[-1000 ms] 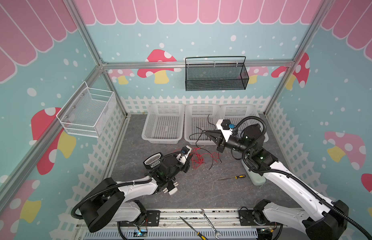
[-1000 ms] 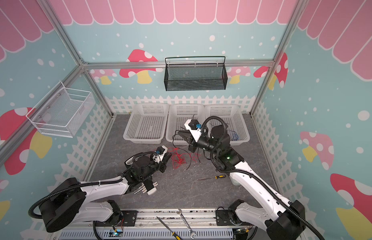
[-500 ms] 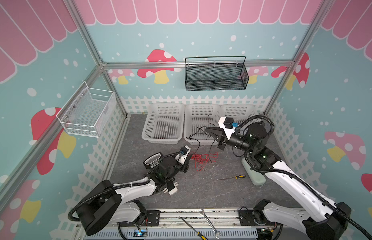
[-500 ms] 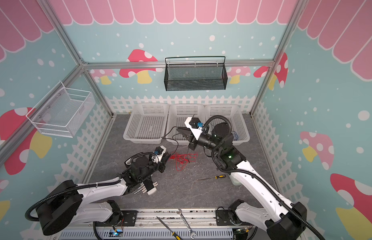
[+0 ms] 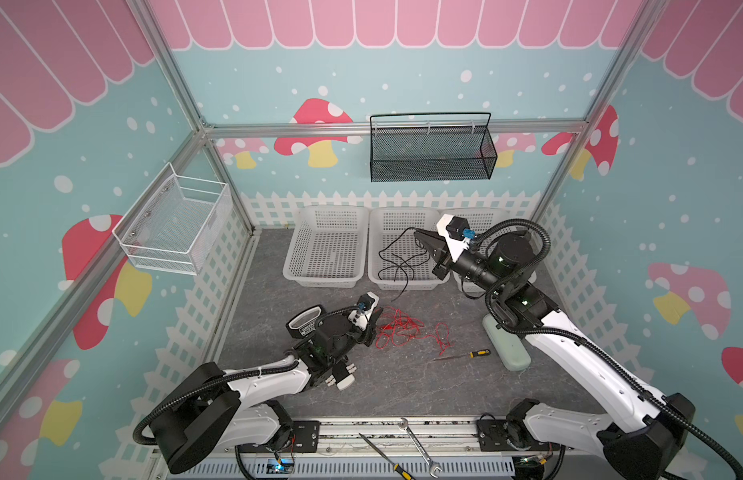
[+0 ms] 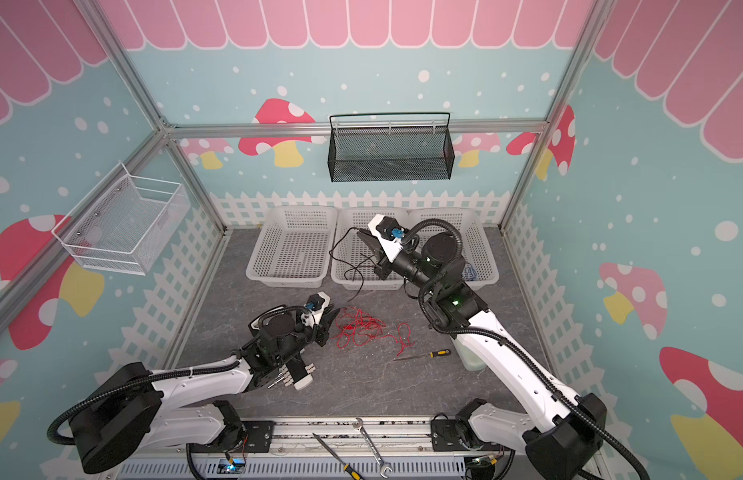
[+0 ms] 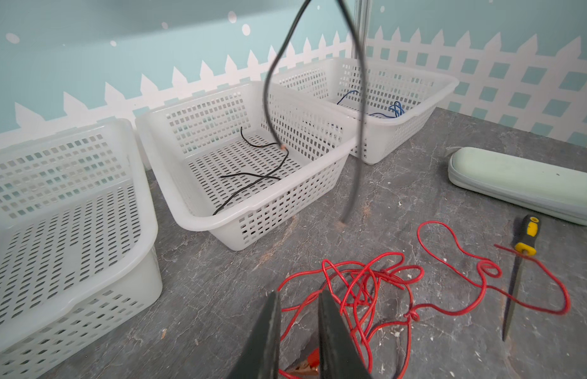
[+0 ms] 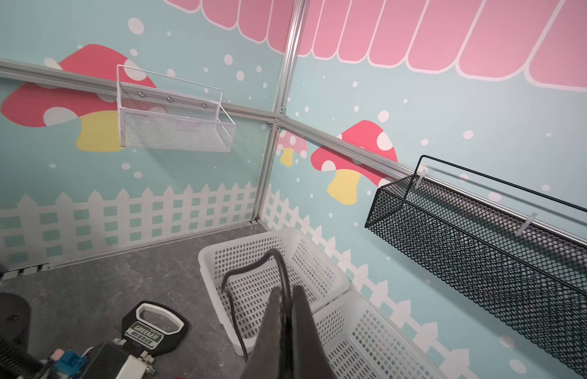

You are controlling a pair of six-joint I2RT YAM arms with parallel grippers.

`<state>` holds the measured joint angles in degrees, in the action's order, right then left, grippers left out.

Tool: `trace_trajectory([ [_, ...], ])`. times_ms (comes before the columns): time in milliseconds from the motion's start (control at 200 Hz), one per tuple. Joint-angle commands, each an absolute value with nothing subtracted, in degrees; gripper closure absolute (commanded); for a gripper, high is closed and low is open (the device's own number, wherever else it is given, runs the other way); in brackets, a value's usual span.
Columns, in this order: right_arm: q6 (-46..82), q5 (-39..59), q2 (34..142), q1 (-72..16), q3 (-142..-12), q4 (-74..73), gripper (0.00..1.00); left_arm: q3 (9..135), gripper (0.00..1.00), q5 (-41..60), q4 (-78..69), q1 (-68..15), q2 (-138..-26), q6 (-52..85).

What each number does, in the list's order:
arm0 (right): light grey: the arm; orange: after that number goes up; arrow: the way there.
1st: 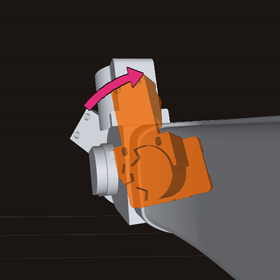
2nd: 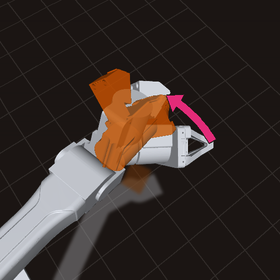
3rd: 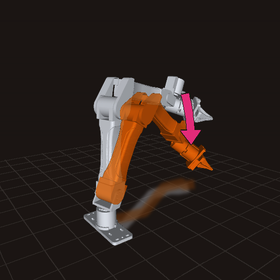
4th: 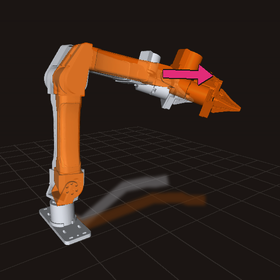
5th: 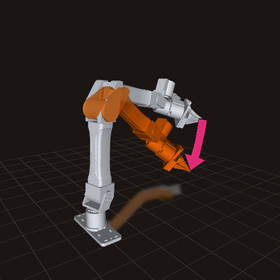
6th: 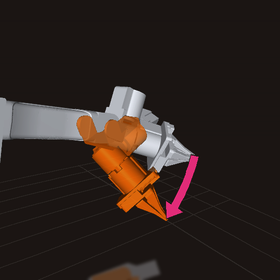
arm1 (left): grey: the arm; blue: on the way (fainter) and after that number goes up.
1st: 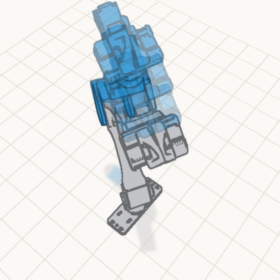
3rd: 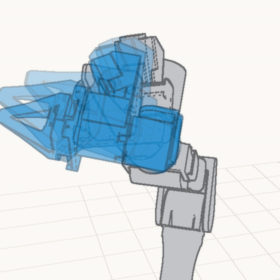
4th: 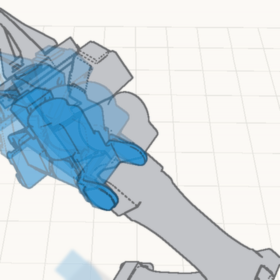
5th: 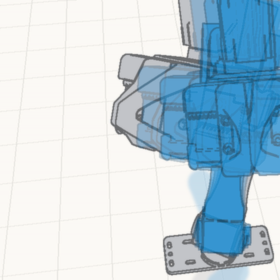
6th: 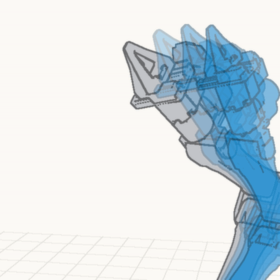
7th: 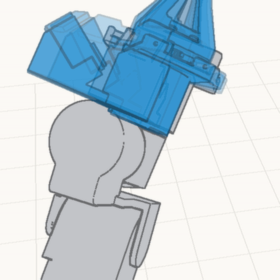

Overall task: Untangle the cables
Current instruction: 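Lift the black wire with the right gripper and drop it into the middle basket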

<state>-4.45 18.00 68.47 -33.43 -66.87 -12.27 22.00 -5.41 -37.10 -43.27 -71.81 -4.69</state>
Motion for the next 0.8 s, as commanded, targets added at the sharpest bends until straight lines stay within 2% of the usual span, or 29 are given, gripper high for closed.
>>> trace_trajectory([
  [0,-6.5,13.0,72.4,-33.6,-69.8,-13.9,1.0,21.4,0.79,-6.4,-38.5,-43.5,-71.9,-4.1],
  [430,-9.1,0.3,89.3,-31.8,-78.7,-13.9,1.0,20.2,0.79,-9.2,-36.2,-43.4,-68.4,-4.7],
  [795,1.3,3.5,104.4,-23.5,-83.7,-11.9,0.99,19.8,0.79,-10.3,-34.4,-43.3,-66.9,-4.7],
])
